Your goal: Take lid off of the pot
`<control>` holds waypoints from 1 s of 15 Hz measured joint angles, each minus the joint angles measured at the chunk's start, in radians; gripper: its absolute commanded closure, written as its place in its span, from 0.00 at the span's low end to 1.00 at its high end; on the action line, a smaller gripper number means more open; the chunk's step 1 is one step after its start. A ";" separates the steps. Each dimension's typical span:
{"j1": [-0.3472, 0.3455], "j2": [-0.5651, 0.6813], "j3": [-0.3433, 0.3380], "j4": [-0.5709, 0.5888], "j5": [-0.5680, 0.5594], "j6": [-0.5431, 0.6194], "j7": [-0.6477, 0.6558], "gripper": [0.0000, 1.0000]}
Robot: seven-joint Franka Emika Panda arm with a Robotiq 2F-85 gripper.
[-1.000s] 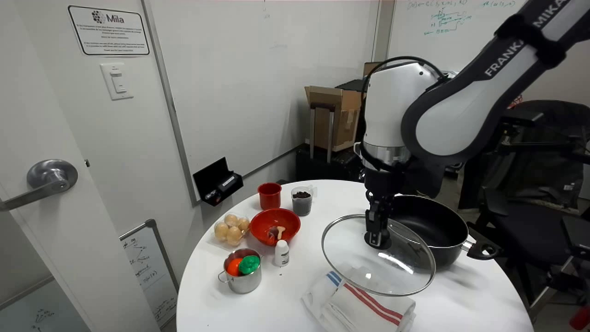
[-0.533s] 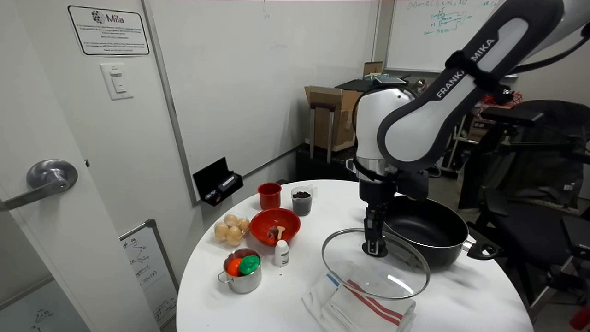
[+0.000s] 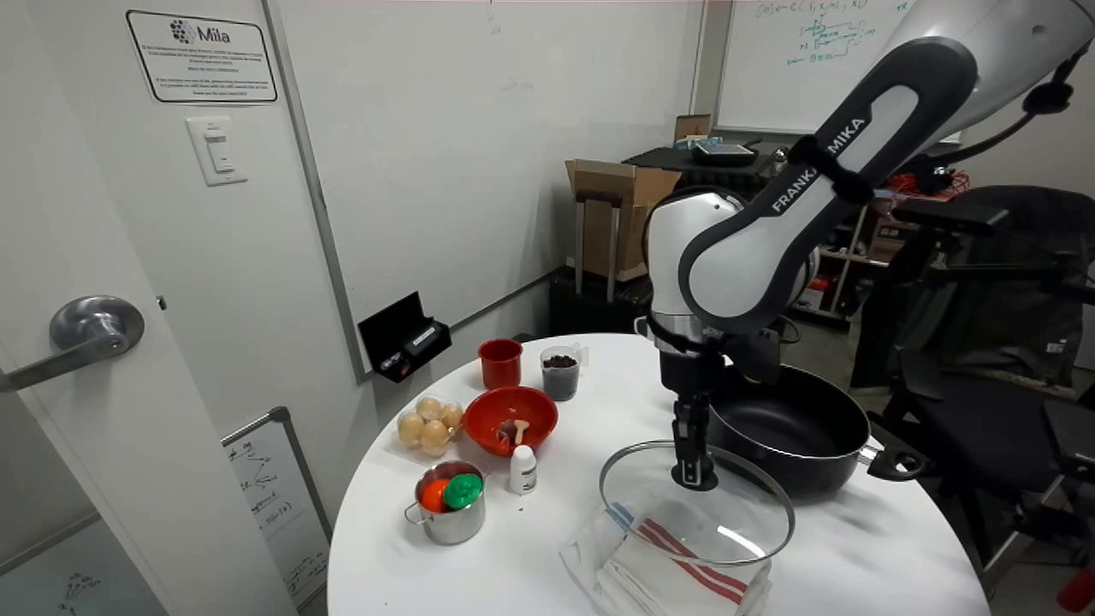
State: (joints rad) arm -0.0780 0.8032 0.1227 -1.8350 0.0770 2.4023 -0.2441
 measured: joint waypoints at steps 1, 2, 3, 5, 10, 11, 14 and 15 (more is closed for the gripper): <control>0.000 0.008 0.000 0.012 0.000 -0.009 -0.003 0.74; 0.000 0.016 0.000 0.024 -0.001 -0.020 -0.007 0.74; 0.001 0.024 0.000 0.037 -0.002 -0.034 -0.012 0.74; 0.002 0.044 0.000 0.066 -0.006 -0.070 -0.021 0.74; 0.006 0.104 -0.001 0.146 -0.012 -0.133 -0.026 0.74; 0.007 0.116 -0.002 0.160 -0.013 -0.135 -0.026 0.74; 0.013 0.149 -0.008 0.200 -0.014 -0.135 -0.025 0.74; 0.015 0.158 -0.011 0.211 -0.015 -0.133 -0.024 0.74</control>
State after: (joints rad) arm -0.0628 0.9609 0.1120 -1.6236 0.0623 2.2689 -0.2676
